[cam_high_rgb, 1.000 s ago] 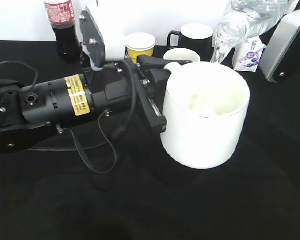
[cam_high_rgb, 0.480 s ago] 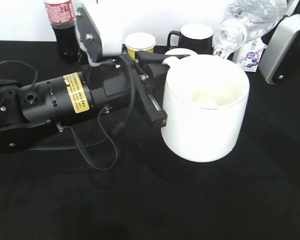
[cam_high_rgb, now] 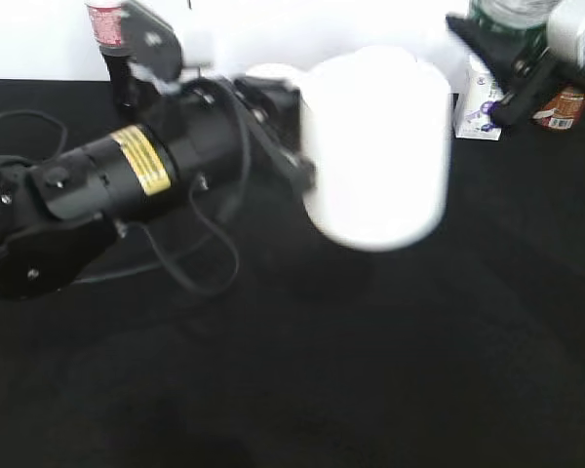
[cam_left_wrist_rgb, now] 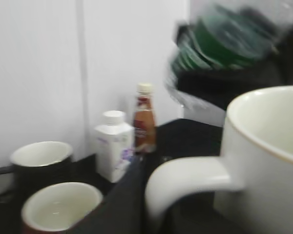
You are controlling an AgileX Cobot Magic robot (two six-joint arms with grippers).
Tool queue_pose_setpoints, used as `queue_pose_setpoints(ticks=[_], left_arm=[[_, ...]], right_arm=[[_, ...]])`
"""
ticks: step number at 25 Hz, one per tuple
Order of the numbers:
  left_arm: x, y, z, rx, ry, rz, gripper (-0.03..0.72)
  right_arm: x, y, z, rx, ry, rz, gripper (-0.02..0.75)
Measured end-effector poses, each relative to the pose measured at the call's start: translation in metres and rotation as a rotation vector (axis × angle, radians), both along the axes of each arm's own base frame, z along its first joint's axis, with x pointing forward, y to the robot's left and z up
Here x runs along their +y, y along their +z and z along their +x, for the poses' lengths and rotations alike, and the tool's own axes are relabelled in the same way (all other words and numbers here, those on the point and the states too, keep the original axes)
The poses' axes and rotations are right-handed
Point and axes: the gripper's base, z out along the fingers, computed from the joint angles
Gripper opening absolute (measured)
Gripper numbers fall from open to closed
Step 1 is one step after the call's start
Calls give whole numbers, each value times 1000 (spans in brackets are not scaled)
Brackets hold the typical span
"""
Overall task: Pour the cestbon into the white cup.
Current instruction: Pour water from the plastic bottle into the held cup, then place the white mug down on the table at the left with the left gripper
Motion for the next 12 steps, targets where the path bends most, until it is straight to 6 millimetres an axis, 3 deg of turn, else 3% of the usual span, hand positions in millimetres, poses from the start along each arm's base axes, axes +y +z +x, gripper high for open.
queue_pose_setpoints(ticks=[4,9,12], left_arm=[[41,1,35,-5,192,-5,44],[111,0,72,-29,430,28,44],[135,-3,81,-49,516,94,44]], right_arm=[[-2,-25,11,365,-34,265,491],[-2,-28,12,414,-36,314,491],[-3,-29,13,417,-40,322,491]])
